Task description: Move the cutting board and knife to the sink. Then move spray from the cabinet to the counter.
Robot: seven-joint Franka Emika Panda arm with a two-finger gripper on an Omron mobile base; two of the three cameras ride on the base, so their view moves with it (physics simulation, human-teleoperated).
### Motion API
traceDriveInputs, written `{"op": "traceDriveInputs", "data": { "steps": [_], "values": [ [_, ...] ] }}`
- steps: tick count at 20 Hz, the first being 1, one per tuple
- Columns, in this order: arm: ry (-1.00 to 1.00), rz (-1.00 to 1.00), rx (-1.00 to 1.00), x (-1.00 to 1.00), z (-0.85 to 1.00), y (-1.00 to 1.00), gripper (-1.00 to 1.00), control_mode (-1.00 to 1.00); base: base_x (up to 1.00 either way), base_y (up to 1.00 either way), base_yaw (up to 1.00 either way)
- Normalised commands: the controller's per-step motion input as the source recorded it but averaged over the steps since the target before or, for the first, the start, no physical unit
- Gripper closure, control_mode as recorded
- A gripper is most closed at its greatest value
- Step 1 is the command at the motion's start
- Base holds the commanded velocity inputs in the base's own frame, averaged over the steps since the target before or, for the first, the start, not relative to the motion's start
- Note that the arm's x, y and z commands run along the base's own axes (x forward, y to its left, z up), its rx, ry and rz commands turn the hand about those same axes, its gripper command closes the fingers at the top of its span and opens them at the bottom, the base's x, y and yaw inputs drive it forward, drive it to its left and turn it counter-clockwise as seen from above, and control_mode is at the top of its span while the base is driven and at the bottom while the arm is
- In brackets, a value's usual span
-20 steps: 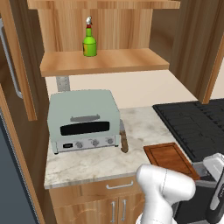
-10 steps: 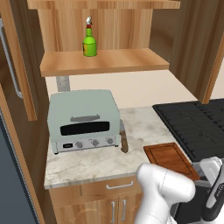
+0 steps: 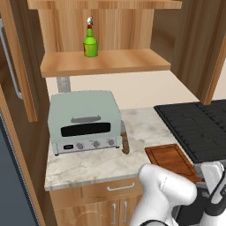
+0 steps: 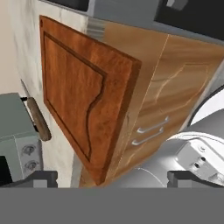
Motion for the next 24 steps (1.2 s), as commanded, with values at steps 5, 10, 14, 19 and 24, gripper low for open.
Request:
{"op": "traceDriveInputs", "data": {
  "steps": [5,10,14,19,24],
  "values": [
    [-0.02,-0.09,0.11,0.04,-0.23,-0.16,-1.00,-1.00,0.00,0.00,0.00],
    [-0.07,-0.07,0.09,0.04,-0.10,-0.11,-1.00,-1.00,0.00,0.00,0.00],
    [-0.07,-0.07,0.03,0.09,-0.09,-0.04,-1.00,-1.00,0.00,0.00,0.00],
    [-0.12,-0.05,0.01,0.00,-0.08,-0.03,-1.00,-1.00,0.00,0.00,0.00],
    [-0.10,-0.08,0.00,0.03,0.00,0.00,-1.00,-1.00,0.00,0.00,0.00]
  ]
}}
